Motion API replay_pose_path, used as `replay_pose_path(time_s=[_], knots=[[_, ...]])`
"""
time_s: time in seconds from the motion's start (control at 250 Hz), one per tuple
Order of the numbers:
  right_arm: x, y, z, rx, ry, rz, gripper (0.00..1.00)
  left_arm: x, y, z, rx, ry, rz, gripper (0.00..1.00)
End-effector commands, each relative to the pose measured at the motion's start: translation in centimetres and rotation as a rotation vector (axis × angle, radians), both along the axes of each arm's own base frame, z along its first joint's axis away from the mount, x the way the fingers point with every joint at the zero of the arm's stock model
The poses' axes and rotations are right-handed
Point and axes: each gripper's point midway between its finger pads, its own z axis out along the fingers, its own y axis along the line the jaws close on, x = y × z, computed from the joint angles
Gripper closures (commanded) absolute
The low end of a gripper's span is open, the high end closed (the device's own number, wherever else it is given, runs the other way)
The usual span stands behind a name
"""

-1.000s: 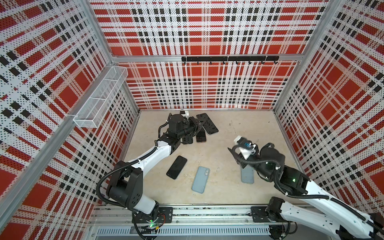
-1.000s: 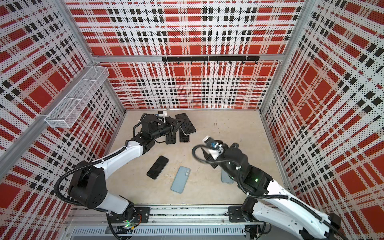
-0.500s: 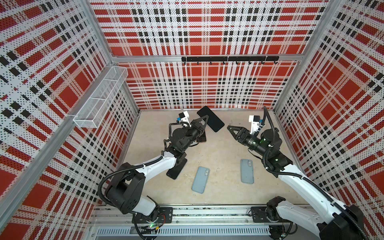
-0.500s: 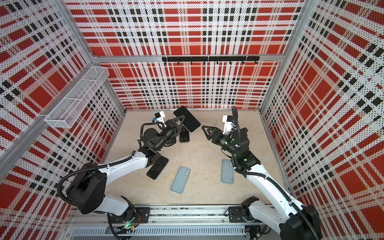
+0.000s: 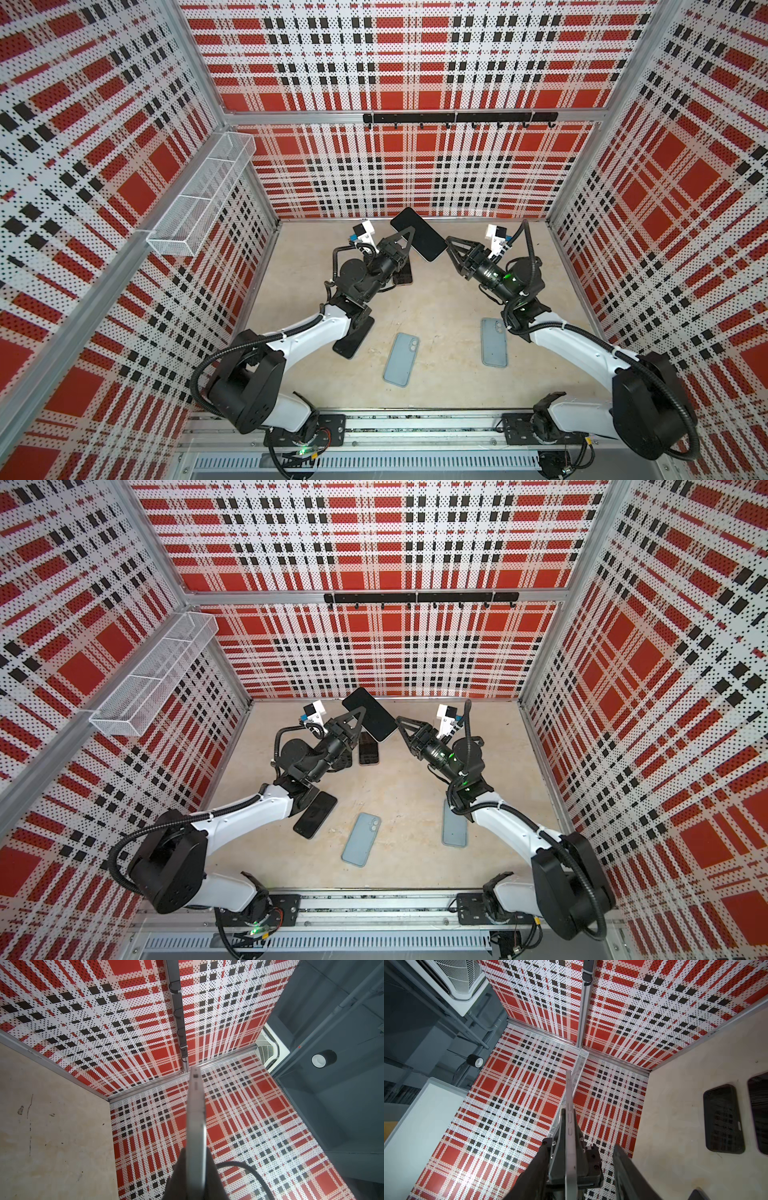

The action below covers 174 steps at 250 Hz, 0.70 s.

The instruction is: Put the phone into the phone case

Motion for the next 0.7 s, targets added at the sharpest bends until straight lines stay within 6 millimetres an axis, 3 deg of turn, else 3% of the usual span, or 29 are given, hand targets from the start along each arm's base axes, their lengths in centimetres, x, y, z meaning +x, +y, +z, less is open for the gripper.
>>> replay_pose_path(time_s=[0.0,0.292,0.692], knots=[[-0.9,0.7,4.1,0.104,-0.107,0.055,0.51,-1.3,0.7,2.6,-0.056,-0.079,-0.008,1.0],[-0.2,2.2,5.0,0.12,-0.111,0.111,0.74,-1.5,0.4,2.1,-0.03,-0.091,-0.021,1.0],[-0.1,2.9,4.7,0.105,-0.097,0.135,0.96,-1.3,-0.2,2.0,0.007,-0.114,-0.036,1.0]])
